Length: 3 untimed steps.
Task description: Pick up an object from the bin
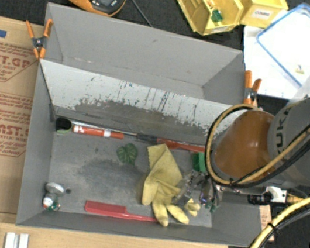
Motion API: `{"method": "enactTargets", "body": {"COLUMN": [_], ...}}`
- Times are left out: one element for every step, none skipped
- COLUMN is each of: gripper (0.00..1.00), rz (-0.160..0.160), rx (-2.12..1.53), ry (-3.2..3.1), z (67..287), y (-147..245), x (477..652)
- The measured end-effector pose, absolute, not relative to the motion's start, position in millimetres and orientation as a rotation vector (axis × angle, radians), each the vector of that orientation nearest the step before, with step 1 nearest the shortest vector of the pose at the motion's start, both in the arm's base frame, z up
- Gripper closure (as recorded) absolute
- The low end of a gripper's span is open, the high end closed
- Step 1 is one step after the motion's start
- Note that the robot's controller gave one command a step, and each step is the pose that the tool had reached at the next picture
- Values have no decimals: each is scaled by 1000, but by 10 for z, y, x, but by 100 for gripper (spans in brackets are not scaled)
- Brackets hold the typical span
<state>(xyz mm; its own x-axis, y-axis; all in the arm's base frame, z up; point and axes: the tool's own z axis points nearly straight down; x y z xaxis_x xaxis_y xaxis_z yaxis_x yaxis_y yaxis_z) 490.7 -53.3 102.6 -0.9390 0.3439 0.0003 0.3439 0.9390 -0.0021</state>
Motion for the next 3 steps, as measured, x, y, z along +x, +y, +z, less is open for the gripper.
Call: {"method": "enactTargets", "body": {"gripper": [100, 100, 100], "rz": [8, 2, 10], "rx": [-499, -495, -475], "ry": [-3102, -3090, -3105], "z": [1744, 1226, 2146], "y": [-1463, -521, -1052], "x": [5365, 5072, 5168]}}
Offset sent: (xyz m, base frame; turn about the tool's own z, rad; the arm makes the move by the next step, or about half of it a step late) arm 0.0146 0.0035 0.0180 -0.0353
